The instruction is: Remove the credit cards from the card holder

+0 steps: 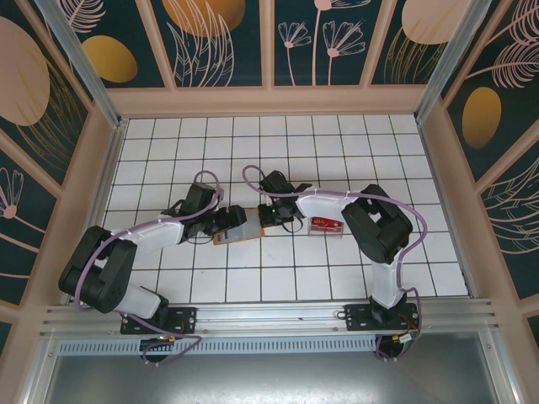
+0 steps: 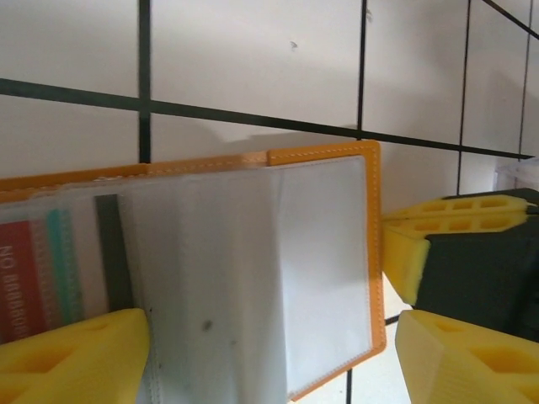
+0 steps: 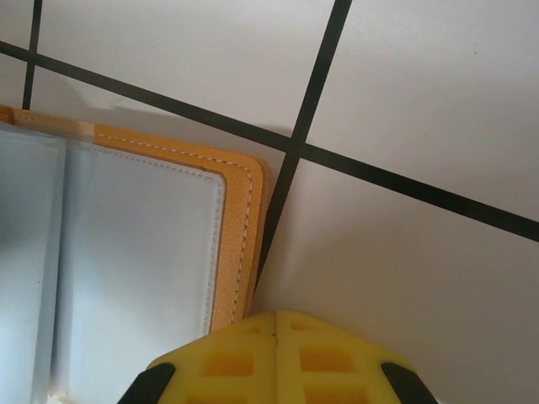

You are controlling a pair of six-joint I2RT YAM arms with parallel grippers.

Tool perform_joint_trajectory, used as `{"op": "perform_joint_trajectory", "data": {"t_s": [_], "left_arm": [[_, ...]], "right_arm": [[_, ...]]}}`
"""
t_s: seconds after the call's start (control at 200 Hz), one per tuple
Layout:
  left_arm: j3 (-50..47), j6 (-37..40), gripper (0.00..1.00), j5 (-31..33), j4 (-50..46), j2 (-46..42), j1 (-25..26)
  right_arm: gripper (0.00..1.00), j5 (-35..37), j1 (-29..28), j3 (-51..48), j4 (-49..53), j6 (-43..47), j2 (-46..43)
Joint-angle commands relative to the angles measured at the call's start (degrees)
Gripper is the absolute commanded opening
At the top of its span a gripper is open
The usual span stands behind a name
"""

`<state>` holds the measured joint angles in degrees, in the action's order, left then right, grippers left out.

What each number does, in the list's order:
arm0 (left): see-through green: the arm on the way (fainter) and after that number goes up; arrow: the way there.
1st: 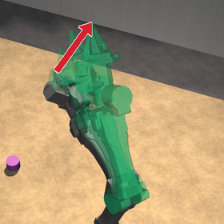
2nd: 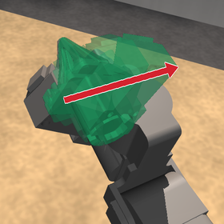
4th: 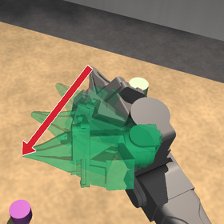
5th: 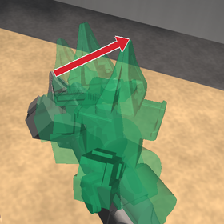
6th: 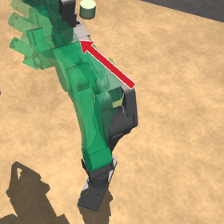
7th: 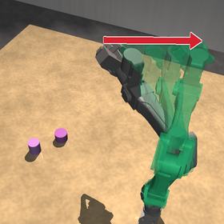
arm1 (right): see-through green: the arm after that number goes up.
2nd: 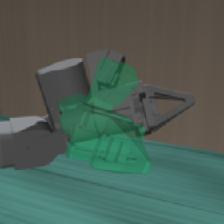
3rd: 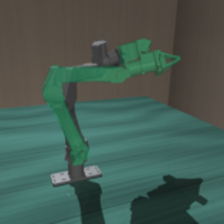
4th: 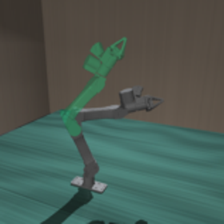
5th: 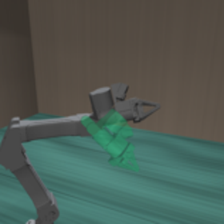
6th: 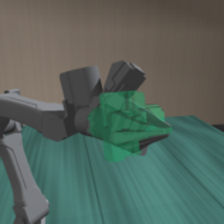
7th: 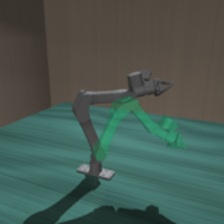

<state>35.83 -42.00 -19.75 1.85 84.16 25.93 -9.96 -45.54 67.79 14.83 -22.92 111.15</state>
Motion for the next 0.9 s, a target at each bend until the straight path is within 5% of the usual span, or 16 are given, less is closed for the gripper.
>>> {"op": "perform_joint_trajectory", "data": {"t_s": [0.0,0.345,0.701,0.891], "left_arm": [[1.58,0.52,0.78,-3.59,2.77,0.64,0.25],[2.43,-2.56,0.77,-7.01,7.00,0.42,2.81],[1.87,-1.77,0.79,9.55,-5.19,-6.79,0.69],[1.02,-1.55,0.79,10.86,-7.27,-5.36,-0.71]], "right_arm": [[0.00,-0.96,-1.75,0.76,0.20,-0.73,2.68],[0.00,-0.94,-1.75,1.02,0.41,-0.68,2.95],[0.00,-1.19,-1.75,1.27,0.46,-0.77,3.22],[0.00,-1.11,-1.75,1.22,0.58,-0.73,3.26]]}}
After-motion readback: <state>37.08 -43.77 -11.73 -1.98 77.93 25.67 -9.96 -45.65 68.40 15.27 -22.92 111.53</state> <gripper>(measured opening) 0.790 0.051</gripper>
